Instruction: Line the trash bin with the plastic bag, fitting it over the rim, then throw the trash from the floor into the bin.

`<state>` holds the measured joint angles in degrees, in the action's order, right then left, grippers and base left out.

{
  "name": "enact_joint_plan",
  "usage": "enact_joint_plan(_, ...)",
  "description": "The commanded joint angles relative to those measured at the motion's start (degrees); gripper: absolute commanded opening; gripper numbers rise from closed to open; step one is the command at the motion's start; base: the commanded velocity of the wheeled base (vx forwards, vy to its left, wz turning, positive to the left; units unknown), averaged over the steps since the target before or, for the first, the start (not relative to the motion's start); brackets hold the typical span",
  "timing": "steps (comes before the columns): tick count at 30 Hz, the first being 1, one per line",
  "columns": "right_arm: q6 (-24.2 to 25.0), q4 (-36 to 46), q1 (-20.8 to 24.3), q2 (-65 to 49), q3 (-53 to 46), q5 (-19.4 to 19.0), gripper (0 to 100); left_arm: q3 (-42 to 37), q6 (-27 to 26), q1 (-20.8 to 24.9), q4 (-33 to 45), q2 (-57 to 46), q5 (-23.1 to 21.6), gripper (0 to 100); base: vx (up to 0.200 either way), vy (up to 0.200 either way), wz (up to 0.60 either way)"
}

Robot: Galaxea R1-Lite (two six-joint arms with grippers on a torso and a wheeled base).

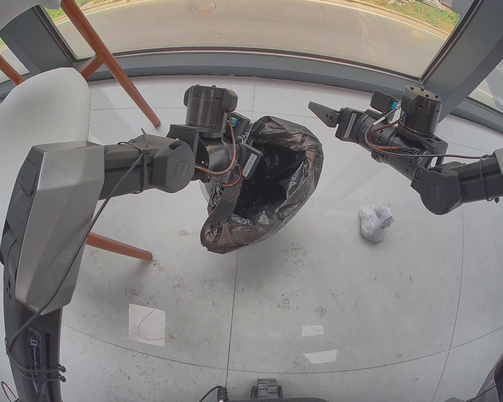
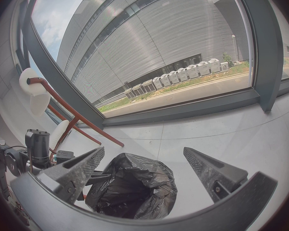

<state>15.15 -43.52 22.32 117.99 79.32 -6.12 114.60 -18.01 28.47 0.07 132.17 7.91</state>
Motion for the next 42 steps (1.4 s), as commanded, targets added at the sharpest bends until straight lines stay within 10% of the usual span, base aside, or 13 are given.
enact_joint_plan(1, 0.0, -0.8, 0.0, -1.1, -1.4, 0.0, 100, 0.0, 0.0, -3.2, 0.2, -2.3, -1.8, 0, 0.000, 0.000, 0.00)
enact_joint_plan(12, 0.1, -0.9, 0.5, -1.7, -2.0, 0.0, 100, 0.0, 0.0, -8.3, 3.4, -3.8, -5.1, 0, 0.000, 0.000, 0.00)
enact_joint_plan(13, 0.1, -0.9, 0.8, -1.8, -2.1, 0.1, 100, 0.0, 0.0, -8.6, 4.2, -3.9, -5.6, 100, 0.000, 0.000, 0.00)
enact_joint_plan(42, 0.1, -4.1, 1.2, -2.2, -6.4, 0.9, 100, 0.0, -1.9, -11.8, 11.8, -7.4, -14.1, 100, 0.000, 0.000, 0.00)
